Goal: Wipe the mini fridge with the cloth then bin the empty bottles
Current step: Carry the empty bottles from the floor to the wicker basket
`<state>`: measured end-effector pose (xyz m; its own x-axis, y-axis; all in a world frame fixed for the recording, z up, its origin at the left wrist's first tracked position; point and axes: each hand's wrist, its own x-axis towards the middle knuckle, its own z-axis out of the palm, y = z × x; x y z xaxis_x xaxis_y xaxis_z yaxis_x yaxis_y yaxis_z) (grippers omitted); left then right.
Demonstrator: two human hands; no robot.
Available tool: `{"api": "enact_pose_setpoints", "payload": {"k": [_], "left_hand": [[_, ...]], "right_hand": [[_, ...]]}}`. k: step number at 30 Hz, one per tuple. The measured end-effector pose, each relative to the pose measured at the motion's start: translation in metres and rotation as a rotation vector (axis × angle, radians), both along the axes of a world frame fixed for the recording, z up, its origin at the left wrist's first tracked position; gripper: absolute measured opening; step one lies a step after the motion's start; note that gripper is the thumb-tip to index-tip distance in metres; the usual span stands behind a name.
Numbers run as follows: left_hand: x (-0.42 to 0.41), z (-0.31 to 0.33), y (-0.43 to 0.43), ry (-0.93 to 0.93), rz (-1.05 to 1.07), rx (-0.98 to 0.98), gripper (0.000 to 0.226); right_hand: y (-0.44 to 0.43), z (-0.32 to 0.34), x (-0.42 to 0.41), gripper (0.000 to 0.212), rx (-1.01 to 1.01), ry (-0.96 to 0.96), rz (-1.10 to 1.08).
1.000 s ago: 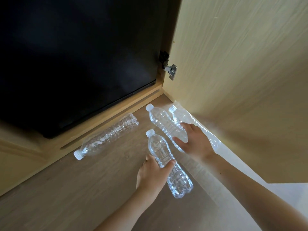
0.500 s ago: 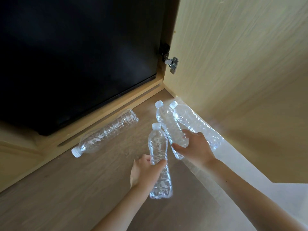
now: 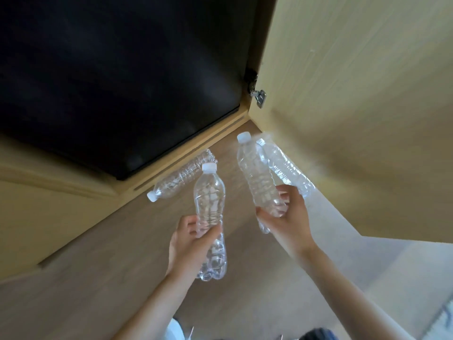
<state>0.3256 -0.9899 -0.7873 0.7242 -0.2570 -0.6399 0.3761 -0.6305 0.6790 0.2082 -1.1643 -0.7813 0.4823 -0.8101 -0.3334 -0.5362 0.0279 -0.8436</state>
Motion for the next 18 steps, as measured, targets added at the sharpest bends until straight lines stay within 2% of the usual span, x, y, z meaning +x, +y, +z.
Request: {"api": "enact_pose_setpoints", "payload": {"k": [4,7,14,18], "left_hand": [[0.001,0.105,0.014,0.044,0.038,-0.081,0.038],[-0.002,0.207,0.018,0.071,0.034,-0.105,0.048],[-0.025,0.481,0.030,0.068,0.013,-0.200,0.056],[-0.040,0.628,0.036,0.035,-0.032,-0.307,0.058]], "right_hand": [[0.017,0.107,-0.007,0.052,0.041,-0.014,-0.019],[0.028,0.208,-0.015,0.046,0.086,-0.033,-0.045],[0.052,0.483,-0.051,0.066,0.060,0.058,0.007],[0.065,0.625,-0.071,0.059,-0.008,-0.079,0.002]]}}
